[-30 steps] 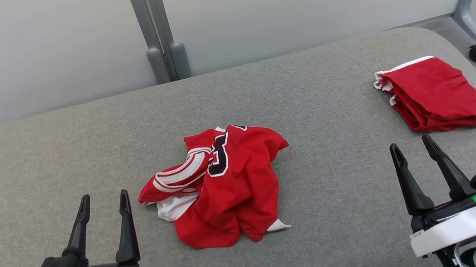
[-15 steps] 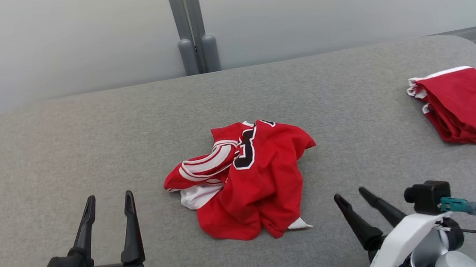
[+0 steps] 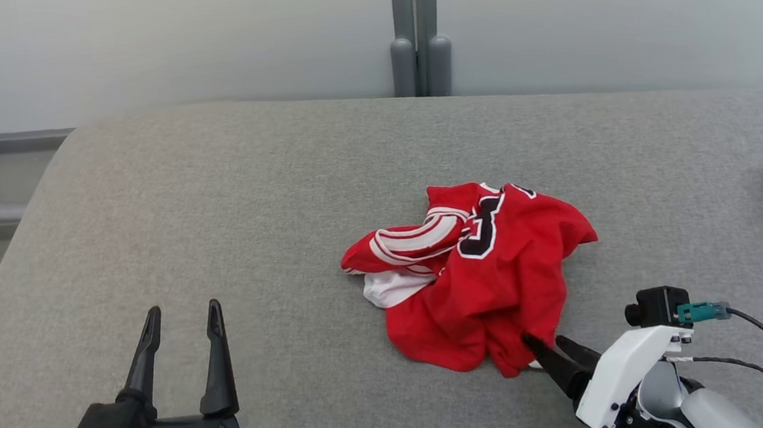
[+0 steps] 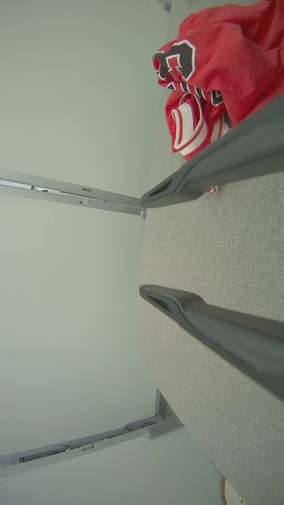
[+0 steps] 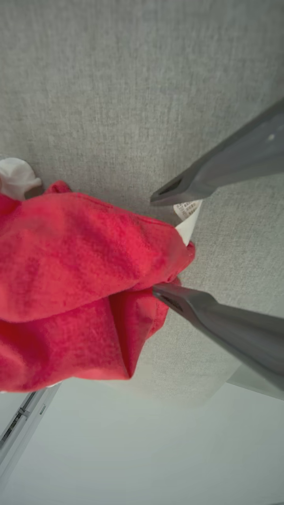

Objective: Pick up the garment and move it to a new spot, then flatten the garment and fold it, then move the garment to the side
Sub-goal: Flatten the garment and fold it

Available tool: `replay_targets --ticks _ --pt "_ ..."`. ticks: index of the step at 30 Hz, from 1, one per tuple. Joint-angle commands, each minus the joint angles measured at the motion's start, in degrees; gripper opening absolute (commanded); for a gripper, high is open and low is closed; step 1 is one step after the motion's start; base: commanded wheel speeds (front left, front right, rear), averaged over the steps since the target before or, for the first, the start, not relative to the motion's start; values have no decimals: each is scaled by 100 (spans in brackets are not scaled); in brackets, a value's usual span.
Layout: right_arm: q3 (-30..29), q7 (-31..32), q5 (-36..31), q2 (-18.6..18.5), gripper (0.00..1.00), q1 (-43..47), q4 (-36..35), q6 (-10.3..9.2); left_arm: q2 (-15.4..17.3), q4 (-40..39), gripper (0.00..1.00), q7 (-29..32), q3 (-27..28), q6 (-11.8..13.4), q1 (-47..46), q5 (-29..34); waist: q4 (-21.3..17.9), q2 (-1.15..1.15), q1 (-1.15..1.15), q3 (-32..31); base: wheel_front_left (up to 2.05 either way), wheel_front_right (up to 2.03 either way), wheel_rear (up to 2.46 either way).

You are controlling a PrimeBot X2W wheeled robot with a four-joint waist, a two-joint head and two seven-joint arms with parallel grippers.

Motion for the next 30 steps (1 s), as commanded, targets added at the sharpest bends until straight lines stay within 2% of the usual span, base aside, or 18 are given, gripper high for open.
replay_targets --ticks 1,4,5,7,14,20,26,30 --pt "-3 17 94 5 100 -65 99 2 -20 19 100 0 -2 -19 -106 30 263 0 0 155 0 0 0" --pt "23 39 179 -8 100 -199 273 2 -67 33 100 0 -8 -35 -167 37 335 0 0 237 0 0 0" --pt "36 22 191 -10 88 -238 315 2 -80 38 100 0 -5 -34 -178 44 352 0 0 262 0 0 0" --pt "91 -35 213 -43 0 -303 325 2 -96 46 100 -1 14 -40 -180 59 363 0 0 296 0 0 0" --pt "260 -181 206 -384 0 -289 -1 2 -165 111 100 -1 97 -61 -147 58 263 0 0 312 0 0 0" --pt "-154 2 -11 -1189 0 -502 -667 2 -257 143 100 -1 84 -149 -184 61 69 0 0 450 0 0 0" --pt "-733 594 -178 -1826 0 -1110 -1008 1 -409 159 100 -1 32 -260 -413 98 -56 0 0 953 0 0 0" --pt "-961 1059 -291 -2189 0 -1687 -686 1 -497 211 100 -1 -36 -360 -679 164 -24 0 0 1359 0 0 0"
